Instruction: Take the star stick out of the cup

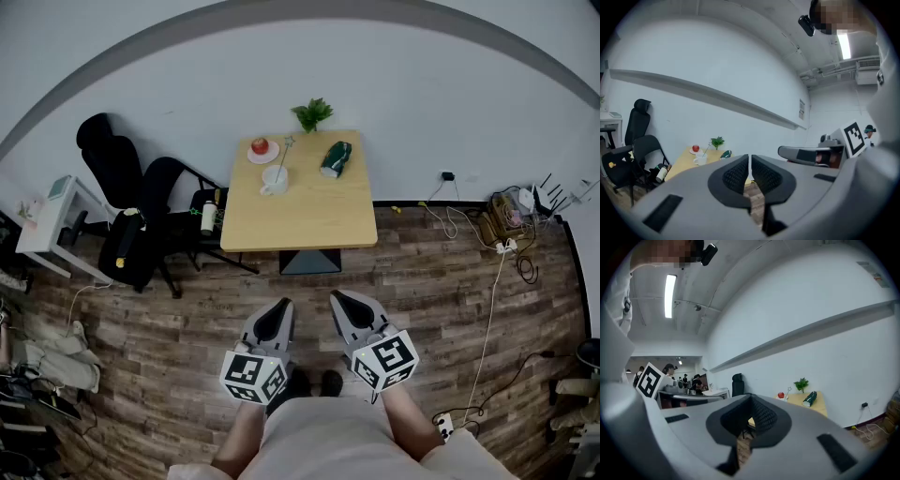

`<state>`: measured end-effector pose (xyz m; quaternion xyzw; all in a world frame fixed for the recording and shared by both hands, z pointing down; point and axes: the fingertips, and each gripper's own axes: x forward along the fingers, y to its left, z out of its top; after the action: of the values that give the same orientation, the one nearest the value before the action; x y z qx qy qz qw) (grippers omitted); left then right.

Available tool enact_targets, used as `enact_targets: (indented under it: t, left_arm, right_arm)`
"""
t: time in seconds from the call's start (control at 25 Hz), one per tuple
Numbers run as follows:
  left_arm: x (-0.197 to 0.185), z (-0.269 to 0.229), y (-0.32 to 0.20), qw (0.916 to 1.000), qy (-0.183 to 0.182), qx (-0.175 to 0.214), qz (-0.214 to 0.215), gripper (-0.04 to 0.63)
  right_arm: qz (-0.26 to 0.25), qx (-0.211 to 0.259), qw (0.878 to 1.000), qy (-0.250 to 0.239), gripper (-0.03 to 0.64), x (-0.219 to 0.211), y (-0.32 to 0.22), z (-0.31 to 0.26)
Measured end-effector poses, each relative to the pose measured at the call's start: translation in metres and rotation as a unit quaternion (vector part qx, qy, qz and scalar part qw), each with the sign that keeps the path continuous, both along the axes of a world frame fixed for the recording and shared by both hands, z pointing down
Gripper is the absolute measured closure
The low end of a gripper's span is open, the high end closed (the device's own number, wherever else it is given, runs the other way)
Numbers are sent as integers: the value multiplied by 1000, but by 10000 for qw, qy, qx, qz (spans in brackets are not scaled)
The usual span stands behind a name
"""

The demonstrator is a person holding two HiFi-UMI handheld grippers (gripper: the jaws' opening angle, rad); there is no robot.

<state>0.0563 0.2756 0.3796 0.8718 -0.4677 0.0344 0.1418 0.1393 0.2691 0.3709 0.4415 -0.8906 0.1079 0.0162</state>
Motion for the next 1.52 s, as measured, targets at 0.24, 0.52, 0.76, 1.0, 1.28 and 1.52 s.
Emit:
enact_targets:
  t: [0.24,0.52,0.76,1.0,1.28,1.52]
  left_arm:
    - [-6,-2,5,10000,-18,19,-72,574]
    - [-11,-4,7,9997,-24,14,-247,574]
    - [-5,-5,16,9993,-19,15,-366,574]
    - [-10,-1,21,9989,-38,-38,-475,574]
    - [-19,3,15,9989,-3,-51,-476,574]
    - [-32,6,-8,9990,54,-31,-442,574]
  right_arm:
    - [-160,-1,9999,40,617,-15,4,4]
    - [-227,47,9997,-10,617,-25,0,-1]
    - [-175,-62,9996,-232,617,-14,5,-1]
    - [-177,-131,9996,-183,617,-5,8,8]
    - [-145,-126,9998,-68,617,-11,3,11]
    - [-151,-99,9998,80,617,-25,-15,13]
